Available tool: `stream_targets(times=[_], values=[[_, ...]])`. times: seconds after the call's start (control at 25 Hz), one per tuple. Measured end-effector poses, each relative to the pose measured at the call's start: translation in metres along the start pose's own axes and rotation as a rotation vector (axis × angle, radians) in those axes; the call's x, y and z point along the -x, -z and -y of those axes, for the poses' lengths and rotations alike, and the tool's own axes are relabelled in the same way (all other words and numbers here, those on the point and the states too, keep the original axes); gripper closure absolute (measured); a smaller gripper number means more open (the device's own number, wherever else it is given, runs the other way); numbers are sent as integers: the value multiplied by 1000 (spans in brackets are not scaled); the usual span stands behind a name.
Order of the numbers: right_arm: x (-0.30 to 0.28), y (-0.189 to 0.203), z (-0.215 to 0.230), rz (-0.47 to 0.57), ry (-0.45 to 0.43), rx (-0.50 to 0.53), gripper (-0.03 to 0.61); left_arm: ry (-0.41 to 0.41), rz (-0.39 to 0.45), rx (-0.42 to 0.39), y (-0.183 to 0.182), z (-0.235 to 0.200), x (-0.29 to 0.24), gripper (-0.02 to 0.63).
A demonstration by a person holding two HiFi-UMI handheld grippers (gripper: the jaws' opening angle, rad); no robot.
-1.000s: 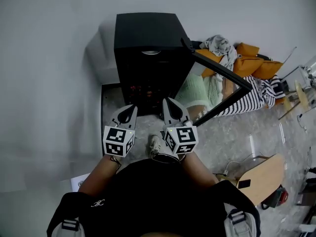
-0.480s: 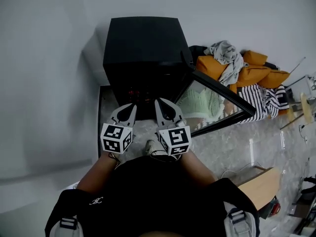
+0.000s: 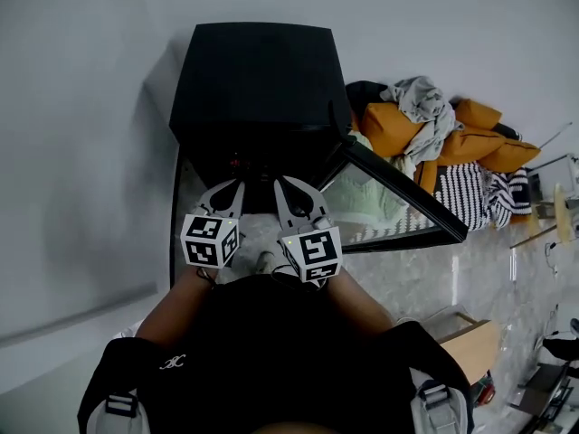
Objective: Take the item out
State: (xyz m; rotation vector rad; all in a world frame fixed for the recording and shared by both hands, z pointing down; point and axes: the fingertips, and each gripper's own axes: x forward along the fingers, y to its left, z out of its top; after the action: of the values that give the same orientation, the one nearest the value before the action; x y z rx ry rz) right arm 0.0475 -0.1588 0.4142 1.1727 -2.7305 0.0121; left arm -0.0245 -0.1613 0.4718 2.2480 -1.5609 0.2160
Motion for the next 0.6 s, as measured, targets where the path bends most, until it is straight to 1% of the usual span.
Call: stream_targets(times=[0.24, 0.36, 0.6], values=[[-6, 9, -1, -30, -87, 17, 571, -53, 0, 52, -1, -6, -16, 606], [-8, 13, -3, -41, -121, 28, 571, -75, -7, 100, 4, -9, -21, 606], [-11, 21, -1, -53, -126, 20, 571, -106, -42, 154, 18, -20, -34, 606]])
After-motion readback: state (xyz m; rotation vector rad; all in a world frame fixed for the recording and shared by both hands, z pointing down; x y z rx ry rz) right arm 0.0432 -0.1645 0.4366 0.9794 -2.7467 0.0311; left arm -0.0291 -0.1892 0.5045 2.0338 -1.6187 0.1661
